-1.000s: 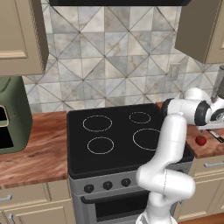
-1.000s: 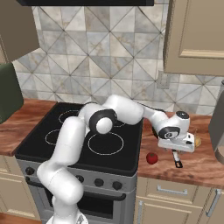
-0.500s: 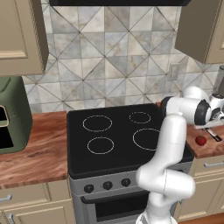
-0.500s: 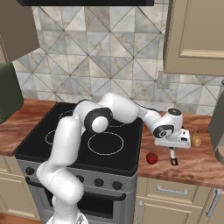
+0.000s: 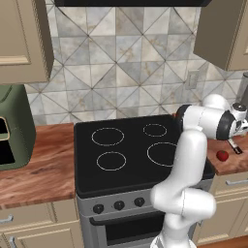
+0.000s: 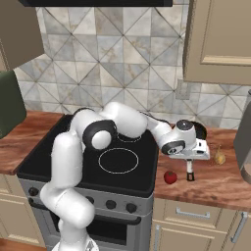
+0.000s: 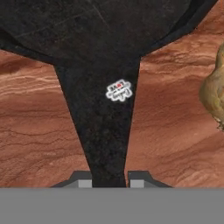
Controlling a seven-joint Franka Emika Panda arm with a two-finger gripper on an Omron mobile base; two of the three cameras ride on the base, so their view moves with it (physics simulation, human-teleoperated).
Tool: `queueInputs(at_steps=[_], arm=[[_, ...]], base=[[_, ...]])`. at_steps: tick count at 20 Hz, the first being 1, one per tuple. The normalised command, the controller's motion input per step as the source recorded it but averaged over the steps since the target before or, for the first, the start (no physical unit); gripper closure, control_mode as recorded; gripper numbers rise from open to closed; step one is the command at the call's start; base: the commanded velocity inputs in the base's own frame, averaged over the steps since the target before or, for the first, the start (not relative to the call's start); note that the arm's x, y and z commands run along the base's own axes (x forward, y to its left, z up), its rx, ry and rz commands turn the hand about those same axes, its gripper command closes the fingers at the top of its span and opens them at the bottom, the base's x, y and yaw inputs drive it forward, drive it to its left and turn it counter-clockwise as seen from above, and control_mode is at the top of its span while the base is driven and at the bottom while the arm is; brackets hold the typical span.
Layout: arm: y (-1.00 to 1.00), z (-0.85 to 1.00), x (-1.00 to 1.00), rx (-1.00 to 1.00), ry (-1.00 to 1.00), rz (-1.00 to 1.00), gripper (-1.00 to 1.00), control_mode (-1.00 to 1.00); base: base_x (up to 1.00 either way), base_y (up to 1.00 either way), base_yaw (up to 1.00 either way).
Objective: Place the pan on the front left burner on the stove. Then place the tomato and the onion in the pan and turn on the front left burner.
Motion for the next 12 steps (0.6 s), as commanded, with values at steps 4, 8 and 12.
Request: queueInputs(at_steps=[4, 8, 12], arm=[[0.01, 0.44, 0.00, -0.09, -0.04, 0.01, 1.00, -1.00], [0.10, 0.34, 0.00, -0.09, 0.00, 0.04, 1.00, -1.00], [0.18, 0.50, -0.01, -0.07, 0.01, 0.10, 1.00, -1.00]], base=[[0.00, 0.00, 0.00], [0.00, 0.00, 0.00], [0.00, 0.00, 0.00]])
